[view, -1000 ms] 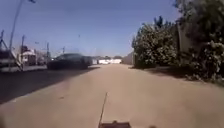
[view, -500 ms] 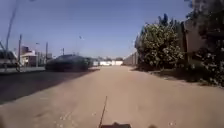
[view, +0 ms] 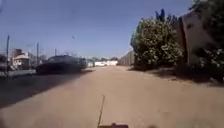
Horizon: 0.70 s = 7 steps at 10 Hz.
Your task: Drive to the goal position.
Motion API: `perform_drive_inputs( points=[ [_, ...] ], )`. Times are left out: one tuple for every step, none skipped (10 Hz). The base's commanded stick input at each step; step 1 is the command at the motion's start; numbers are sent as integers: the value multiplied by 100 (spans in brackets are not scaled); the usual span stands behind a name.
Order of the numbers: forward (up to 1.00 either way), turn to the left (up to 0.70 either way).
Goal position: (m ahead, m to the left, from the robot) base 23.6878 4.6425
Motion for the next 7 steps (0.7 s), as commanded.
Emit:
perform_drive_inputs(
  points=[
    [100,0],
    [100,0],
    [100,0],
    [100,0],
    [100,0],
    [100,0],
    [100,0]
  ],
)
